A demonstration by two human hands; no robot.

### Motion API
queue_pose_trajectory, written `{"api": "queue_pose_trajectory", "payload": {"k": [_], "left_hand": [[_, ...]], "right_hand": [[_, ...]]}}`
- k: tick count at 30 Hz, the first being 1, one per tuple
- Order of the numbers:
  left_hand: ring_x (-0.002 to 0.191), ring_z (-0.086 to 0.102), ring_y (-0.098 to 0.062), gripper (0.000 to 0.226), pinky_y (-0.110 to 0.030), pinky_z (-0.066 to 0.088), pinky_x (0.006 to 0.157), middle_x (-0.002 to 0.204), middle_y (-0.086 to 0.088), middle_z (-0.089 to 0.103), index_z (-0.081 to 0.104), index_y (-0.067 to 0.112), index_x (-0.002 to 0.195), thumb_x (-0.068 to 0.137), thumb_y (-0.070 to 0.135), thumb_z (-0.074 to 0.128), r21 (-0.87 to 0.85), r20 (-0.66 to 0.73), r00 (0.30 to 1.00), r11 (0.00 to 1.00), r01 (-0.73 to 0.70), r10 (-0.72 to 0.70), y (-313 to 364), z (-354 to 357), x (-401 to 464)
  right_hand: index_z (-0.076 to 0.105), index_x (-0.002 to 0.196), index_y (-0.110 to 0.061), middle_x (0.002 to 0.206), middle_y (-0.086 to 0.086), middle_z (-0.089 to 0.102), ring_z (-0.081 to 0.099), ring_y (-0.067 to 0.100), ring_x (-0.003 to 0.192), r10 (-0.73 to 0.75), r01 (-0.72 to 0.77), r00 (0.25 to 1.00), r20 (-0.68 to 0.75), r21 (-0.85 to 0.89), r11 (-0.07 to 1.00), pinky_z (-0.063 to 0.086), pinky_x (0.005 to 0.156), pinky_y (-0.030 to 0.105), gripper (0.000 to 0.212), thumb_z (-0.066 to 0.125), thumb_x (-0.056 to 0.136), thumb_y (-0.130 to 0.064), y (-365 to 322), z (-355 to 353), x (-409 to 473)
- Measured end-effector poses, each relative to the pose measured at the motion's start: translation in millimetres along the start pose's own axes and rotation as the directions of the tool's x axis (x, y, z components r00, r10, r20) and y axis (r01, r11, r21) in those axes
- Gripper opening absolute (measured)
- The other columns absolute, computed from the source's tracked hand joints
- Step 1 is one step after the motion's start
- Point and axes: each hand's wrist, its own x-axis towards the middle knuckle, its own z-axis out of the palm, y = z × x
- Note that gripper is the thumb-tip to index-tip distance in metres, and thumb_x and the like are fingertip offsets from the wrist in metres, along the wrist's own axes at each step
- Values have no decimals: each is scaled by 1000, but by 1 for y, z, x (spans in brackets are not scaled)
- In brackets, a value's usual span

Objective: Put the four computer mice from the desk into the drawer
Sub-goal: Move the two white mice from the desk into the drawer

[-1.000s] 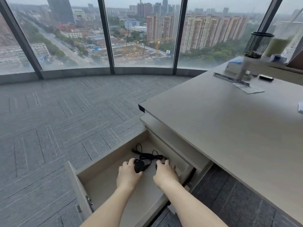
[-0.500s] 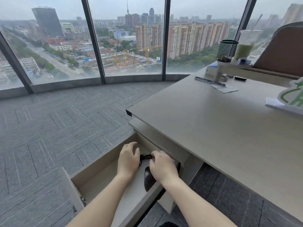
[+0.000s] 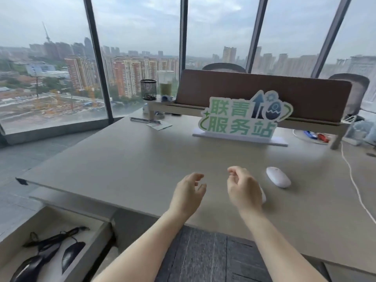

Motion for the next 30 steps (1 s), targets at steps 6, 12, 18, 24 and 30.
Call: {"api": "queue_pose_trajectory", "payload": {"k": [6, 12, 18, 24, 30], "left_hand": [[126, 48, -24, 67, -38, 44, 101, 145, 1, 41, 40, 34, 139, 77, 47, 61, 156, 300, 954, 987, -43, -6, 59, 112, 13], [130, 38, -31, 68, -39, 34, 105, 152, 0, 32, 41, 33, 137, 73, 47, 60, 451, 306, 952, 880, -148, 3, 80, 156, 33], [117, 44, -34, 42, -38, 42, 88, 136, -9, 45, 49, 23, 125, 83, 21, 49, 410, 240, 970, 903, -125, 26, 67, 154, 47], [114, 43, -35, 51, -38, 37, 94, 129, -13, 50, 42, 23, 134, 84, 26, 51, 360, 62, 997, 933, 15, -40, 48, 119, 44], [115, 46, -34, 58, -38, 40, 97, 128, -11, 52, 50, 25, 130, 74, 19, 59, 147, -280, 956, 981, 129, -84, -3, -8, 21]], "right_hand": [[57, 130, -15, 143, 15, 49, 44, 35, 130, 177, -161, 983, 49, -227, 960, 34, 108, 38, 43, 53, 88, -10, 117, -49, 53], [30, 147, -37, 162, 14, 14, 29, 40, 141, 340, -204, 894, 290, -412, 888, 29, 111, 43, 55, 47, 95, -42, 155, -53, 91], [51, 128, -24, 135, 17, 44, 48, 40, 115, 267, -156, 943, 200, -443, 883, 41, 92, 38, 35, 50, 93, -22, 159, -39, 95], [48, 126, -22, 130, 15, 52, 46, 39, 111, 195, -165, 969, 153, -192, 968, 38, 91, 38, 46, 49, 80, -16, 123, -32, 67], [52, 124, -26, 115, -4, 60, 49, 26, 103, -20, -18, 984, 176, 207, 978, 35, 81, 27, 51, 61, 76, -14, -9, 2, 12]]}}
